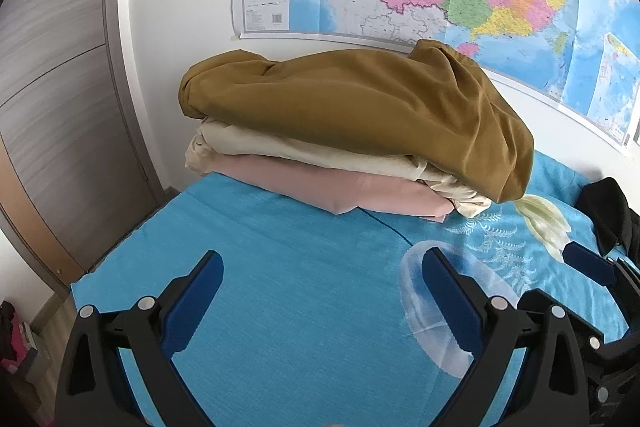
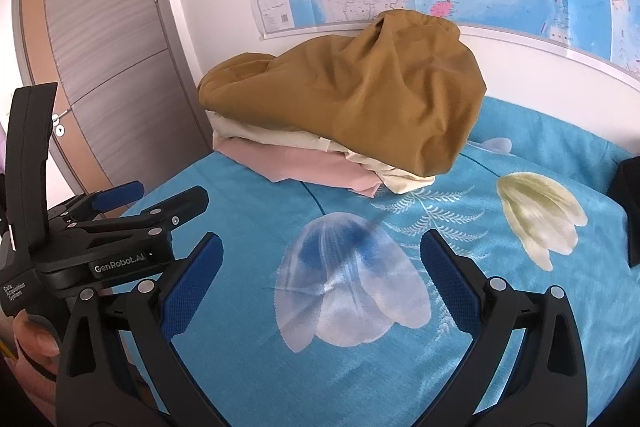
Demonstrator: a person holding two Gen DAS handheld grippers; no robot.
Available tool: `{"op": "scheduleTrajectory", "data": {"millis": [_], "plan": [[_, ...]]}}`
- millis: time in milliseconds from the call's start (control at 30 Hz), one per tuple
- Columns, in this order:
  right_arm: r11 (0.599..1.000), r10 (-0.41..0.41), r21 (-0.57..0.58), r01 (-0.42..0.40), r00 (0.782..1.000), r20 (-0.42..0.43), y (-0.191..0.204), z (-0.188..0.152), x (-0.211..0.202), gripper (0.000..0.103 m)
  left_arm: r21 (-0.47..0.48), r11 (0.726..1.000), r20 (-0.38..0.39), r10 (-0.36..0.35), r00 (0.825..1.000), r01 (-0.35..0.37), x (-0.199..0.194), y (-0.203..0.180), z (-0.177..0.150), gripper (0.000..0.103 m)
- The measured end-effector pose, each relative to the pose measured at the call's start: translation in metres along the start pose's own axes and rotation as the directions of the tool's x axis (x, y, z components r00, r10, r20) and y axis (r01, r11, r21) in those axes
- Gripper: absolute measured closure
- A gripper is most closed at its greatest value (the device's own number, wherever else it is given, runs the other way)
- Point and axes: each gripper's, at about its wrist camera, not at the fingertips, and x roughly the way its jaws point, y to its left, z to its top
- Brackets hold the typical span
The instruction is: Fold large clothes
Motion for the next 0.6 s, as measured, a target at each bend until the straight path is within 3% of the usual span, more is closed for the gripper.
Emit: {"op": "scheduleTrajectory", "data": {"millis": [600], "plan": [[1.000, 0.001, 0.008, -0.001, 1.000, -0.003, -0.0041, -0.0012, 0.0004, 0.005, -0.003, 1.000, -0.010, -0.009, 1.000, 0.009, 0.0025, -0.0014, -0.0007, 0.006]]}}
